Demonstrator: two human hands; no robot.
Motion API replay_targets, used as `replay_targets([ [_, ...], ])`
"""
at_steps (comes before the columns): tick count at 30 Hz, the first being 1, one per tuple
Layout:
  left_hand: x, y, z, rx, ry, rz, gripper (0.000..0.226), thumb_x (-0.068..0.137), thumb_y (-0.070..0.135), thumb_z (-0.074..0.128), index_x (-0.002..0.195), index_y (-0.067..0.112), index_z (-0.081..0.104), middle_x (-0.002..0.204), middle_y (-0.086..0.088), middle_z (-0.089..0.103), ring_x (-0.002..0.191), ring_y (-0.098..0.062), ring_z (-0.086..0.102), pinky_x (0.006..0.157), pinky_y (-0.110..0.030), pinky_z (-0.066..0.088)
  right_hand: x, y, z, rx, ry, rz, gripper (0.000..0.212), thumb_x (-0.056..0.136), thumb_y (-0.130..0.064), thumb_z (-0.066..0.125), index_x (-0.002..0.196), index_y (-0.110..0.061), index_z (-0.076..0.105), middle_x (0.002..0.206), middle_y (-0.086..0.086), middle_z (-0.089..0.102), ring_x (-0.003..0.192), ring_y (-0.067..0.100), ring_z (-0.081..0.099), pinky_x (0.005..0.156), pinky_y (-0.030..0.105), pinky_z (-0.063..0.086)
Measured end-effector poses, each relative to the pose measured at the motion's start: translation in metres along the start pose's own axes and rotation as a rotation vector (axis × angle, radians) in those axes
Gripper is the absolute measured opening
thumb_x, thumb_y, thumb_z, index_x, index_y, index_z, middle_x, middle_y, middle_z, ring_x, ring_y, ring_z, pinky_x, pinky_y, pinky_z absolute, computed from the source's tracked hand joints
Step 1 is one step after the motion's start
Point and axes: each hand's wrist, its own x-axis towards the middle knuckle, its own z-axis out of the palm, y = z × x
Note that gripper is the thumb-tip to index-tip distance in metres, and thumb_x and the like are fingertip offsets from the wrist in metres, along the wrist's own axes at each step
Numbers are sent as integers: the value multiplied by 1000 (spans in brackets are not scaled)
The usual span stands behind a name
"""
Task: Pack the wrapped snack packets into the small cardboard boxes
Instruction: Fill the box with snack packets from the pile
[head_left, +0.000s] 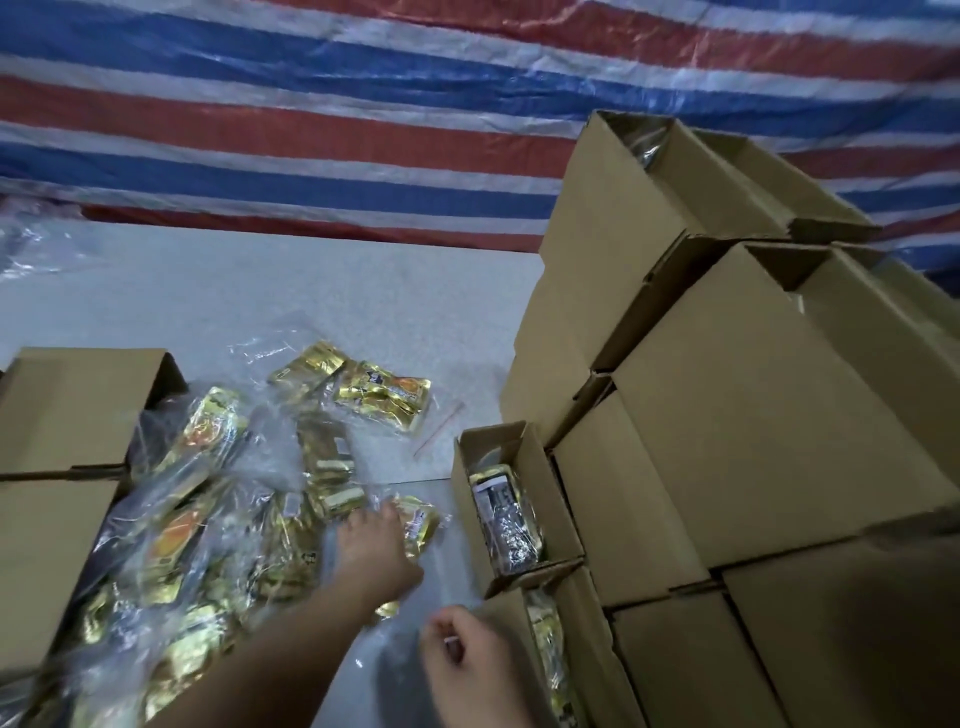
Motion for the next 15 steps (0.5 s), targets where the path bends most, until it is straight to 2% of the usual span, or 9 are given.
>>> replay_targets([
  [2,-23,-9,-11,-212,-3,7,90,68,53,67,140,12,31,137,-11,49,128,-28,46,104,-38,42,-2,-5,0,66,-8,48,8,96,-21,59,96,-25,66,82,-12,60,69,-8,55,65,3,38],
  [5,-66,-19,-40,-622,59,125,83,68,48,76,132,11,39,121,-3,60,105,-15,58,92,-28,49,-1,-8,-2,226,37,82,16,97,-29,61,110,-22,65,93,-11,64,90,6,62,69,7,40],
  [7,-108,-27,-60,-759,127,196,82,66,47,79,131,13,43,117,5,60,95,-5,58,86,-23,49,-9,-18,-1,416,37,113,30,96,-36,63,121,-20,59,108,-5,64,101,10,61,82,17,46],
  [9,-145,-32,-82,-818,175,256,81,63,52,75,130,14,50,121,6,60,98,-2,62,90,-27,53,-14,-33,-1,607,-9,137,47,94,-42,63,133,-18,52,122,2,64,110,14,61,97,31,49],
  [10,-164,-34,-90,-839,184,279,80,63,52,73,131,16,51,120,7,62,100,-3,63,91,-29,54,-19,-39,0,698,-53,143,54,91,-45,64,136,-19,51,126,5,64,114,18,62,99,37,50],
  [11,-182,-36,-96,-871,200,297,76,65,49,73,132,18,51,117,9,63,100,-2,64,90,-27,54,-26,-43,2,799,-103,130,60,86,-50,66,136,-19,52,127,6,65,114,21,63,94,39,53],
  [13,-215,-40,-106,-927,209,360,64,74,37,72,132,21,49,109,19,62,98,6,63,82,-10,50,-41,-51,4,967,-196,88,63,74,-55,69,127,-21,64,119,6,70,106,20,68,80,33,57],
  [14,-230,-41,-108,-925,200,399,60,79,33,71,133,21,49,109,22,60,101,5,62,82,-4,46,-48,-52,4,1031,-250,72,54,73,-54,69,116,-21,72,110,4,73,99,17,70,75,30,58],
  [15,-243,-45,-108,-909,188,438,57,84,33,70,135,19,49,115,19,59,108,1,60,88,-5,44,-53,-50,5,1078,-302,53,43,75,-53,68,103,-21,78,100,3,75,91,15,72,71,27,58],
])
